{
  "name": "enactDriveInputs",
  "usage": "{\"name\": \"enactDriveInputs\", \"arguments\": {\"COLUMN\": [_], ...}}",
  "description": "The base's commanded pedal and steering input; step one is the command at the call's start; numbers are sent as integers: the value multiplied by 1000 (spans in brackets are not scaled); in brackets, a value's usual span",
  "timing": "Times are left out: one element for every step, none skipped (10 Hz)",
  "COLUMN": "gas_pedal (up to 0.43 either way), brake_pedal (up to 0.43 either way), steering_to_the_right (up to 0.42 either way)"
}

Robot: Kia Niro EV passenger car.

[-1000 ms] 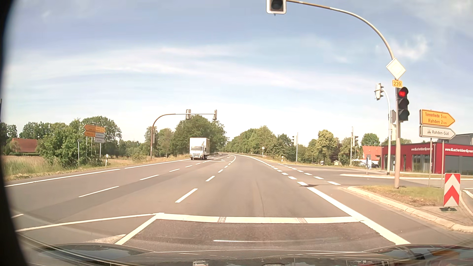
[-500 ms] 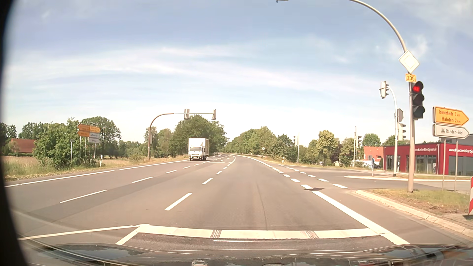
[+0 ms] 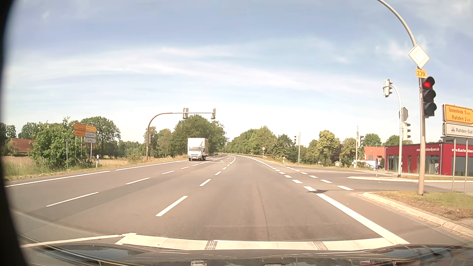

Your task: Follow the waypoints while adhering to traffic rules and regulations

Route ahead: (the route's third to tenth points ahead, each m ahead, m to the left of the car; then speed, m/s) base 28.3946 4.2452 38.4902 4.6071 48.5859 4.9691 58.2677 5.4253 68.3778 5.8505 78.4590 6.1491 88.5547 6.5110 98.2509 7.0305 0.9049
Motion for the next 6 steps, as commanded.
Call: {"name": "enactDriveInputs", "arguments": {"gas_pedal": [0, 0, 0, 0, 0, 0], "brake_pedal": [146, 146, 146, 146, 146, 146], "steering_to_the_right": [2, 2, 3, 3, 4, 5]}}
